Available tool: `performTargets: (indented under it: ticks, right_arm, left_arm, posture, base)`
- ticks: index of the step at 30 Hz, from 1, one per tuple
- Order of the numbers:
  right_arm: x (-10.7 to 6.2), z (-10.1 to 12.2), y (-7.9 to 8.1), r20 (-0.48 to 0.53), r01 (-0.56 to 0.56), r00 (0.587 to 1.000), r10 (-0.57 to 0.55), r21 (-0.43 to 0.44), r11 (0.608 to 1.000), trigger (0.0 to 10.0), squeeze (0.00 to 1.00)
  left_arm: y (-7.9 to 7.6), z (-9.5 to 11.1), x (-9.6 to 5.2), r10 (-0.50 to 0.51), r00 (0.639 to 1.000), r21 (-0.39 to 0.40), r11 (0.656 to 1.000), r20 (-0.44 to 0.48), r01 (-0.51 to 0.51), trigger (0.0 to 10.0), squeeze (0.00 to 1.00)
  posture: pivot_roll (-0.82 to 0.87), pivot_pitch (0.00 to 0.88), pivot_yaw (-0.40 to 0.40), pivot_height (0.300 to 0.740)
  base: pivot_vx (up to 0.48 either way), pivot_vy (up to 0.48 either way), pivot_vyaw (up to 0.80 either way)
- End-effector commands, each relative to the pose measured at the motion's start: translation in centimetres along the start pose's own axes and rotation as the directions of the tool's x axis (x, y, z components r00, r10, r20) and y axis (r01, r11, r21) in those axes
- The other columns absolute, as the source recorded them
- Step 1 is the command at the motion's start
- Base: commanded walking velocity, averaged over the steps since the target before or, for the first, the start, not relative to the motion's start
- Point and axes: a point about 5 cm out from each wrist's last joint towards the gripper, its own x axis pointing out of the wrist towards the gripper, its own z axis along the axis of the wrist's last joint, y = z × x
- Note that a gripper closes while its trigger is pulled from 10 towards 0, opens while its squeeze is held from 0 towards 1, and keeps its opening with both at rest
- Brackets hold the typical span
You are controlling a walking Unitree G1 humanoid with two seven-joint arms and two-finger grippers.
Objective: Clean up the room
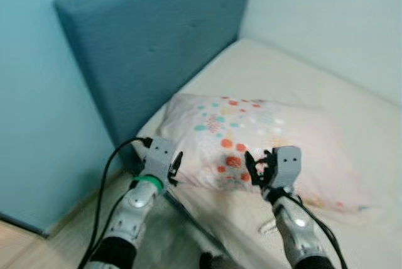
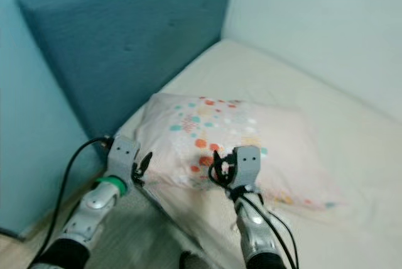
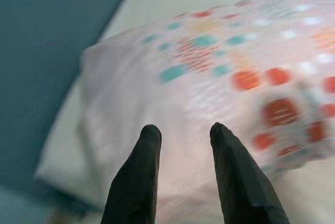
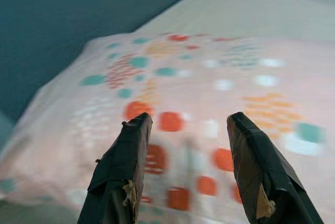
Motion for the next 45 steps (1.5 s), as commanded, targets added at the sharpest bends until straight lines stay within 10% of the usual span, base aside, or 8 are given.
performTargets:
  ticks: [1, 45]
  right_arm:
    - [-0.47, -0.72, -0.04, -0.028, 0.010, 1.000, -0.010, 0.014, 1.000, 10.0, 0.00]
    - [-0.38, -0.73, 0.30, -0.026, 0.006, 1.000, -0.005, 0.033, 0.999, 10.0, 0.00]
  left_arm:
    - [0.01, -0.71, -0.22, -0.002, 1.000, 0.002, 1.000, -0.030, 0.002, 10.0, 0.00]
    - [0.25, -0.74, -0.21, 0.006, 0.999, 0.017, 1.000, -0.033, -0.005, 10.0, 0.00]
  posture:
    - [0.00, 0.094, -0.003, 0.740]
    - [0.00, 0.095, 0.002, 0.740]
  base:
    - [0.000, 0.000, -0.77]
    - [0.000, 0.000, -0.77]
